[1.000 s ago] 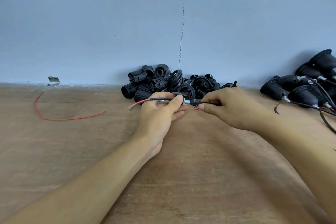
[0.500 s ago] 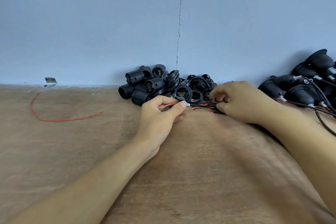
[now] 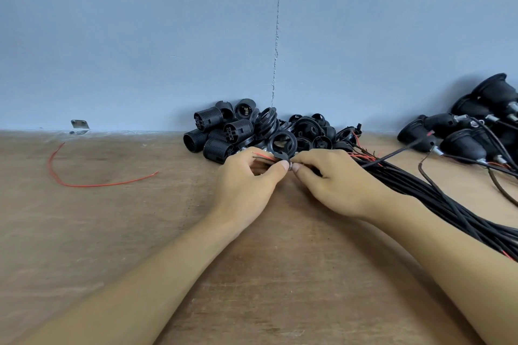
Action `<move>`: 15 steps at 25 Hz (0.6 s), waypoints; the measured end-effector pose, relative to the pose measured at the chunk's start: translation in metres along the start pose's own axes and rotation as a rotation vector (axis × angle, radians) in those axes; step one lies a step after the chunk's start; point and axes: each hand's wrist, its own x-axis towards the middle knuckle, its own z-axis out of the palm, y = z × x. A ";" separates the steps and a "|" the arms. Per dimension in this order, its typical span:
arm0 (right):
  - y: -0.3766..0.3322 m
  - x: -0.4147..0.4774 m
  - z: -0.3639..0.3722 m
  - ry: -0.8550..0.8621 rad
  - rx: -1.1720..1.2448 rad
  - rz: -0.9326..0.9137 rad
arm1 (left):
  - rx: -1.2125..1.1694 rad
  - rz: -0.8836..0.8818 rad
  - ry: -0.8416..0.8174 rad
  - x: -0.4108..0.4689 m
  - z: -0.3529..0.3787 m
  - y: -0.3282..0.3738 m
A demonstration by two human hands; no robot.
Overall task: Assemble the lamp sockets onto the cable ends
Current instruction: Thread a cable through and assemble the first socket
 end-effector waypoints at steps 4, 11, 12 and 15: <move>0.005 -0.001 -0.005 -0.012 -0.064 0.068 | 0.036 -0.030 -0.030 0.002 -0.009 0.000; 0.014 -0.003 -0.011 0.016 -0.303 0.183 | 0.260 0.006 -0.066 0.001 -0.008 -0.002; 0.015 -0.003 -0.011 0.017 -0.341 0.194 | 0.272 0.011 -0.069 0.001 -0.007 -0.002; 0.013 -0.003 -0.010 0.029 -0.389 0.168 | 0.310 0.021 -0.080 0.000 -0.007 -0.001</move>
